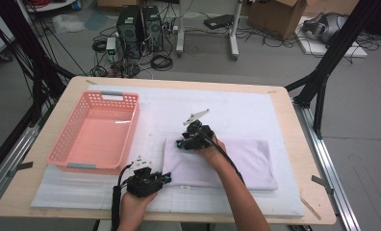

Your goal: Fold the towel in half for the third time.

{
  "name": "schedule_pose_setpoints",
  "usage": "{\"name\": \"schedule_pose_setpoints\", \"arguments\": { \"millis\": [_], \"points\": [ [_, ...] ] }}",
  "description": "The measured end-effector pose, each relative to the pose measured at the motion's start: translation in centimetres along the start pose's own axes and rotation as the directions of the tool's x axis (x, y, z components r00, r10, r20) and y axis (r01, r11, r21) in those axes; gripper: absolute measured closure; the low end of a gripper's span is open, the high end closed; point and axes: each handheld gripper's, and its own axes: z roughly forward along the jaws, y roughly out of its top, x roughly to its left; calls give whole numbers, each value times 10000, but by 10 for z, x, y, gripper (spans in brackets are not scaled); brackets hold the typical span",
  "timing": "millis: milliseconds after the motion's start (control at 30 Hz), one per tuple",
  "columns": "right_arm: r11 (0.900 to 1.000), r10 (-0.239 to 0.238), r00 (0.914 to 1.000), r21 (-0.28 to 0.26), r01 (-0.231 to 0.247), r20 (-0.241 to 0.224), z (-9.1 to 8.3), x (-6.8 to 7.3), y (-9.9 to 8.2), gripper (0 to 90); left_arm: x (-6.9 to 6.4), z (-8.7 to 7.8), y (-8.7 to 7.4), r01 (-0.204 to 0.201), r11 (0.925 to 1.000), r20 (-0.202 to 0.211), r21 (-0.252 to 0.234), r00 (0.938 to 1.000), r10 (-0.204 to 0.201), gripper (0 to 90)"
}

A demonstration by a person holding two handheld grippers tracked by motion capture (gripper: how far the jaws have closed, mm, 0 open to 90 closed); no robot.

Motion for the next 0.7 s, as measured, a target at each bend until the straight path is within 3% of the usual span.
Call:
{"name": "schedule_pose_setpoints", "arguments": {
  "millis": [133, 300, 433, 567, 700],
  "points": [
    [9981, -447, 9989, 412, 452, -127, 11, 6, 8, 658, 1, 0, 0, 180, 9998, 62, 45, 9998, -180, 771],
    [9960, -549, 9977, 689, 574, -390, 11, 7, 13, 835, 3, 0, 0, 278, 9996, 105, 100, 9996, -279, 773],
    [9973, -452, 9985, 573, 470, -319, 10, 8, 14, 861, 4, -1, 1, 354, 9993, 149, 140, 9993, -356, 782],
    [9996, -270, 9991, 76, 273, -338, 4, 8, 16, 866, 6, -5, 1, 452, 9989, 217, 85, 9987, -454, 791],
    [9990, -382, 9981, -228, 372, -482, -1, 8, 18, 865, 5, -7, 2, 406, 9992, 234, 50, 9989, -407, 795]
  ]
}}
